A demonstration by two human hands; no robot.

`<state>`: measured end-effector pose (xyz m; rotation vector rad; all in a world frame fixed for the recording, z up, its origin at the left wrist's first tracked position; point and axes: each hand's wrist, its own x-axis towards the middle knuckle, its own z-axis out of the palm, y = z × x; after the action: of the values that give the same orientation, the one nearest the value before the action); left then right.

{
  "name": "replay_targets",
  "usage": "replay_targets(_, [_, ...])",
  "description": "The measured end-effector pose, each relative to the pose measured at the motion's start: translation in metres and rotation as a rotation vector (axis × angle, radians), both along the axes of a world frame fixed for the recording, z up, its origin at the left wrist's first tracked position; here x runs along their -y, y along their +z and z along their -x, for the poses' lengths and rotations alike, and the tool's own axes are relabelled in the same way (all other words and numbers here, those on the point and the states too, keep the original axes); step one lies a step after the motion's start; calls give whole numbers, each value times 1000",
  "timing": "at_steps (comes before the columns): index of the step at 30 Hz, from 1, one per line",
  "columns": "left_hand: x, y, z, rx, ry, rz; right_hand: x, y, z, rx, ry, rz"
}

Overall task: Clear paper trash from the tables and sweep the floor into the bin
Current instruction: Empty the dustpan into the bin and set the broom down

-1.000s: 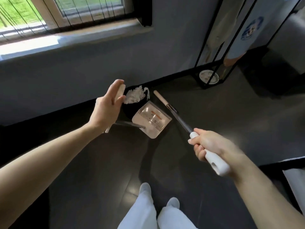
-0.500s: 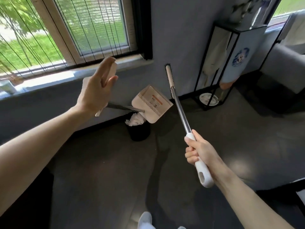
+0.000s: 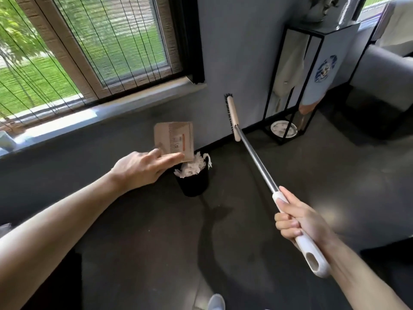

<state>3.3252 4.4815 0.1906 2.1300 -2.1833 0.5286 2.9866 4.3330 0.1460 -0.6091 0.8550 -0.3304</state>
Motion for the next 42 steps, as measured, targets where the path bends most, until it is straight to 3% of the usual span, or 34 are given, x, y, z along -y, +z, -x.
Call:
replay_targets(4, [-2,-27,-7,-65,-39,-71,3,-6,4,-13,-12,2])
replay_targets(7, [1,-35,-12,-90,-190,-104,6,-6,6,-26,-18,-2])
replay_targets(9, [7,-38,-10,-114,-224,-229,8,-6,9,-9,-30,-20])
replay_targets(13, [21,-45,4,-376,195,-438,9,-5,17,-16,-32,-14])
replay_targets(16, [31,-51,18,-322,302,-511,7,-7,24,-31,-27,19])
replay_targets(20, [37,-58,21,10,231,-429,6,-12,31,-31,-38,23])
replay_targets(23, [43,-51,14,133,61,-259,5,-16,34,-37,-44,25])
replay_targets(26, [53,-35,13,120,-170,-96,2,-22,37,-37,-46,28])
replay_targets(31, [60,-5,10,170,-228,-64,-1,-27,41,-31,-27,5])
replay_targets(36, [51,5,15,200,-414,-55,1,-30,44,-34,-21,-38])
replay_targets(42, [43,6,20,123,-360,-91,-3,-33,41,-50,-14,-60])
